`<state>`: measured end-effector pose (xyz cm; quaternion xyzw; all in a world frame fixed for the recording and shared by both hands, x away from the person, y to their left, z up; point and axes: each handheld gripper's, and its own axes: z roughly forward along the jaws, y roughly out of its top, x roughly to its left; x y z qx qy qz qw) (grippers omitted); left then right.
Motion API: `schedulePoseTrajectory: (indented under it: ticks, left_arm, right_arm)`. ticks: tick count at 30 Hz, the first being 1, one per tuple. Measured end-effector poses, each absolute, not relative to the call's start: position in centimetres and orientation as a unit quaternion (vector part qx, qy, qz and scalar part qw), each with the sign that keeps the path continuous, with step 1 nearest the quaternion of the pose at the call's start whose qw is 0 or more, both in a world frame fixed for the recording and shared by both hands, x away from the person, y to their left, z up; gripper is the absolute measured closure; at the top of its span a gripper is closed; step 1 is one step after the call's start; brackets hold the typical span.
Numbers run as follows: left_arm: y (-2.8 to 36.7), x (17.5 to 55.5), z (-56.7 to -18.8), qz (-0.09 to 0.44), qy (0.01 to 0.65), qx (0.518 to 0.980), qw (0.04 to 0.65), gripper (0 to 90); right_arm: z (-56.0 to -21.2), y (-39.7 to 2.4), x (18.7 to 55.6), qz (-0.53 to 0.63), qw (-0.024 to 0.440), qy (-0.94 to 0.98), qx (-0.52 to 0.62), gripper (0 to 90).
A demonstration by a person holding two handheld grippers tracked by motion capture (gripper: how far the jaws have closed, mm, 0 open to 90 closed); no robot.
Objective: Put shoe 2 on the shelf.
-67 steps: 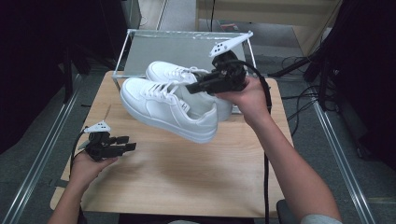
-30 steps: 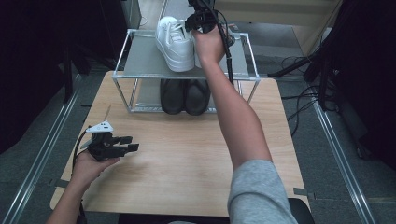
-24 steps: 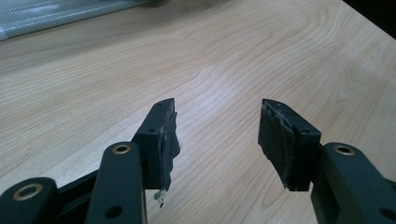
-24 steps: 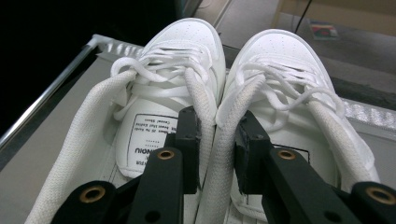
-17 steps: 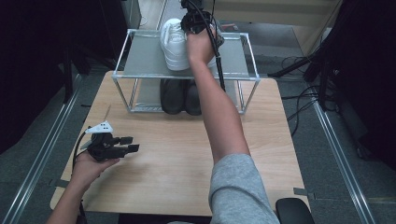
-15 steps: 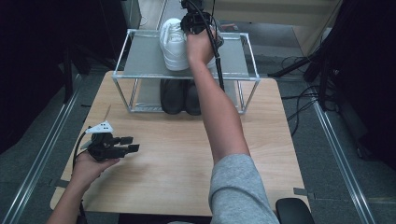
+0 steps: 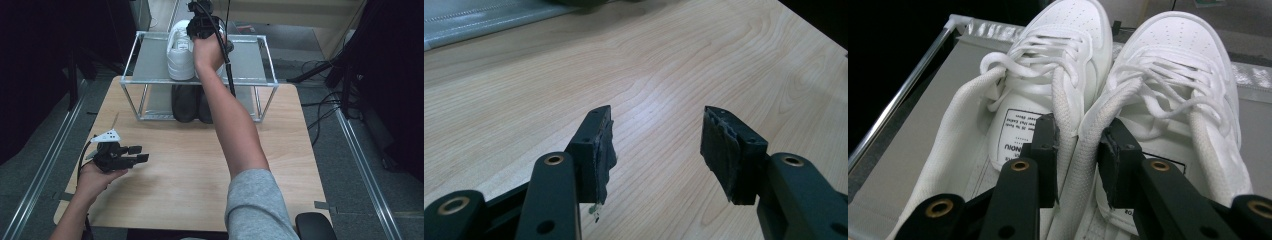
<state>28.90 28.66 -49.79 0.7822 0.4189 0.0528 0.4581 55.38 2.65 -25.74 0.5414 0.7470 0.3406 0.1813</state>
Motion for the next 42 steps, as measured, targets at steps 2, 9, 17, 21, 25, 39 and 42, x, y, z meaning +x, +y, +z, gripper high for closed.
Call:
schedulePoseTrajectory:
  ticks: [2, 9, 17, 21, 25, 39, 42]
  left_arm:
    - [28.7, 28.9, -49.8, 0.052, 0.419, 0.783, 0.457, 46.7]
    - [28.3, 29.0, -49.9, 0.052, 0.417, 0.785, 0.455, 46.8]
    - [28.1, 29.1, -49.9, 0.052, 0.415, 0.786, 0.455, 46.8]
    - [28.0, 29.3, -49.9, 0.052, 0.413, 0.791, 0.449, 46.8]
    - [27.8, 29.5, -49.9, 0.052, 0.41, 0.793, 0.448, 46.7]
    - [26.8, 30.5, -50.0, 0.043, 0.403, 0.801, 0.441, 46.5]
    - [26.7, 30.7, -50.1, 0.045, 0.402, 0.8, 0.443, 46.4]
  right_arm:
    - [-26.0, 2.8, 55.3, 0.339, 0.182, 0.751, 0.537, 71.6]
    - [-26.6, 1.7, 55.2, 0.359, 0.174, 0.746, 0.533, 67.5]
    - [-26.4, 1.3, 54.6, 0.362, 0.184, 0.765, 0.5, 57.3]
    - [-26.2, 0.5, 54.2, 0.372, 0.188, 0.772, 0.48, 57.6]
    - [-25.9, -0.3, 53.8, 0.389, 0.185, 0.773, 0.465, 56.5]
    - [-26.0, -2.0, 51.3, 0.425, 0.143, 0.798, 0.403, 47.8]
    - [-25.8, -2.6, 50.7, 0.434, 0.142, 0.797, 0.395, 46.4]
